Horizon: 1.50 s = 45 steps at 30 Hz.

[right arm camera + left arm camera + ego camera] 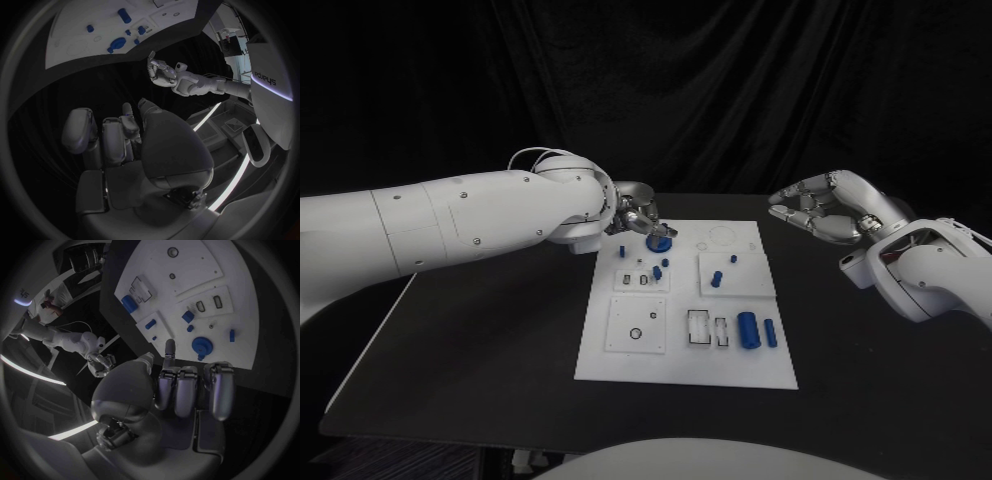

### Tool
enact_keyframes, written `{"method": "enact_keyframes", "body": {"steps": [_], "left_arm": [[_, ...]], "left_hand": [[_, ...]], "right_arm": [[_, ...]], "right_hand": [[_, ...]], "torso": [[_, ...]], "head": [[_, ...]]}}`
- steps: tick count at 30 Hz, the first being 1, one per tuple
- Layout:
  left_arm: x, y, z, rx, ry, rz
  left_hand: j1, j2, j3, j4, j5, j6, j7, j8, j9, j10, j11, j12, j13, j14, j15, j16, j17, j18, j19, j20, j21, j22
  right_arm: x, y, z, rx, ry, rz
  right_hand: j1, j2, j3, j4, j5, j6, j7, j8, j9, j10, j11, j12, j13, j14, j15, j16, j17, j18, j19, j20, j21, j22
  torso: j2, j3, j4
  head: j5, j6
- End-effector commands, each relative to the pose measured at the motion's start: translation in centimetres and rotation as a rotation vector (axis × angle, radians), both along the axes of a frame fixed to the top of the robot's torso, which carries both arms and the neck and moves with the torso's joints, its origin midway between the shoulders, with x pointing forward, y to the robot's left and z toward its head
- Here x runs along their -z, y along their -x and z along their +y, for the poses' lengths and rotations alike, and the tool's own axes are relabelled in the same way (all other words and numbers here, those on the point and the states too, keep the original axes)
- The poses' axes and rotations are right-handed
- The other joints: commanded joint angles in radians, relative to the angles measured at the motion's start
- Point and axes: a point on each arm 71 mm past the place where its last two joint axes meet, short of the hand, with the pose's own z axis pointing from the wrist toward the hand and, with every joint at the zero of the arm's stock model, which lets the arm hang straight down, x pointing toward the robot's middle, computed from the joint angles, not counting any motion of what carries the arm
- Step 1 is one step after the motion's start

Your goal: Assemble the parts on the task board

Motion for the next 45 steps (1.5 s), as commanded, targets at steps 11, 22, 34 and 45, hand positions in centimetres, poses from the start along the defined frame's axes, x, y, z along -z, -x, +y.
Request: {"method": "enact_keyframes", "body": {"steps": [11,22,34,45], "left_arm": [[1.5,-0.3,0.3,-0.110,-0.250,0.070],[3.4,0.0,0.3,-0.131,-0.254,0.095],[4.6,0.1,-0.1,-0.128,-0.194,0.080],[5.3,0.0,-0.5,-0.122,-0.152,0.064]], "left_hand": [[-0.030,0.013,-0.028,-0.010,-0.010,-0.017,-0.023,0.092,0.213,0.104,-0.030,0.003,0.263,0.105,-0.025,0.003,0.263,-0.015,0.003,-0.025,-0.016,0.038],[-0.024,0.014,-0.025,-0.015,-0.003,-0.011,-0.029,0.094,0.235,0.104,-0.036,0.003,0.263,0.105,-0.030,0.003,0.263,-0.014,0.001,-0.030,-0.021,0.031],[-0.024,0.014,-0.024,-0.016,0.001,-0.015,-0.028,0.084,0.240,0.104,-0.036,0.003,0.263,0.105,-0.031,0.003,0.263,-0.010,-0.010,-0.031,-0.030,0.012],[-0.022,0.015,-0.021,-0.018,0.007,-0.015,-0.027,0.073,0.247,0.104,-0.035,0.003,0.263,0.105,-0.030,0.003,0.263,-0.006,-0.021,-0.032,-0.040,-0.007]], "right_arm": [[1.1,0.0,0.2,0.007,0.025,-0.010],[1.3,0.0,0.3,0.010,0.027,-0.016],[1.4,-0.1,0.3,0.015,0.028,-0.014],[1.5,-0.1,0.3,0.018,0.030,-0.009]], "right_hand": [[0.010,-0.009,0.007,0.001,0.017,0.009,0.004,-0.006,-0.002,0.009,0.001,0.003,-0.001,0.010,0.000,-0.004,0.032,0.007,0.010,-0.002,-0.002,0.150],[0.011,-0.010,0.008,0.001,0.023,0.009,0.003,-0.008,-0.002,0.008,0.001,0.002,-0.003,0.010,0.000,-0.005,0.030,0.007,0.011,-0.002,-0.002,0.150],[0.012,-0.012,0.008,0.000,0.026,0.008,0.004,-0.010,-0.003,0.007,0.001,0.001,-0.005,0.010,0.000,-0.006,0.029,0.007,0.011,-0.002,-0.004,0.150],[0.012,-0.012,0.008,0.000,0.027,0.008,0.004,-0.010,-0.003,0.007,0.001,0.001,-0.005,0.010,0.000,-0.005,0.029,0.008,0.011,-0.002,-0.004,0.149]], "torso": [[-0.003,0.0170,-0.0124],[-0.006,0.0237,-0.0215],[-0.010,0.0321,-0.0234],[-0.012,0.0312,-0.0215]], "head": [[0.029,-0.039],[0.036,-0.054],[0.037,-0.054],[0.035,-0.054]]}}
